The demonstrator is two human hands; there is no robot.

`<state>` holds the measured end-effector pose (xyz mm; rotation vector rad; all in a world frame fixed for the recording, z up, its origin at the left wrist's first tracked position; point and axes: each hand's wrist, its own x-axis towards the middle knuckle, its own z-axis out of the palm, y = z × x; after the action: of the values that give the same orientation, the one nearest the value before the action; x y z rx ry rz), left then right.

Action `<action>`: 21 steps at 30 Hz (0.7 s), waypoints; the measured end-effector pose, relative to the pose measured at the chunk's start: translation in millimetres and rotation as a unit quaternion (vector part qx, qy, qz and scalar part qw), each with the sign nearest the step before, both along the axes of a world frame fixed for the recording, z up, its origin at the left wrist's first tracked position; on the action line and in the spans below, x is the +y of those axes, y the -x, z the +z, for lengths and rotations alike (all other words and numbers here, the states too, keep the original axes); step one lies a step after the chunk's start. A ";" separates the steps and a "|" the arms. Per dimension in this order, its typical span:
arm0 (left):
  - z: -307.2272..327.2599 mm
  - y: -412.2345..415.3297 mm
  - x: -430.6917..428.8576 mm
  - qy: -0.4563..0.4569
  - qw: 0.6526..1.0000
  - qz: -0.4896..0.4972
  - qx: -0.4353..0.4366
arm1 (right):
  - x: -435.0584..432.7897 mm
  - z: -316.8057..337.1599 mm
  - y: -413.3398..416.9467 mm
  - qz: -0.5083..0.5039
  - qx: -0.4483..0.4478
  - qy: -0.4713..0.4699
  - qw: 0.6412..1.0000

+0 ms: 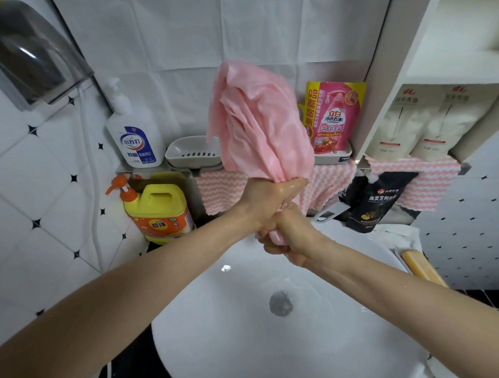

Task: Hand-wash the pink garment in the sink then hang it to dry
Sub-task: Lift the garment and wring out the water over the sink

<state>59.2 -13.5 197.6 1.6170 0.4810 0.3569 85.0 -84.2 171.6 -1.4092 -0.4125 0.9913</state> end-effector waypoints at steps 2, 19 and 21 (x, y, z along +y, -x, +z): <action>-0.5 -0.6 0.1 0.001 1.000 -0.002 -0.005 | 0.9 -1.8 0.5 -0.004 -0.009 -0.004 1.000; 20.3 14.1 45.8 -0.423 0.849 -0.124 0.292 | -46.6 51.6 -31.8 0.069 -0.483 -0.033 0.872; 19.3 14.9 44.0 -0.496 0.817 -0.127 0.266 | -32.4 54.2 -40.1 -0.001 -0.684 -0.055 0.727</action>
<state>44.3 30.5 217.0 2.8069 0.5143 -0.1107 125.1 -116.6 225.9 -1.8208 -1.5064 -0.2986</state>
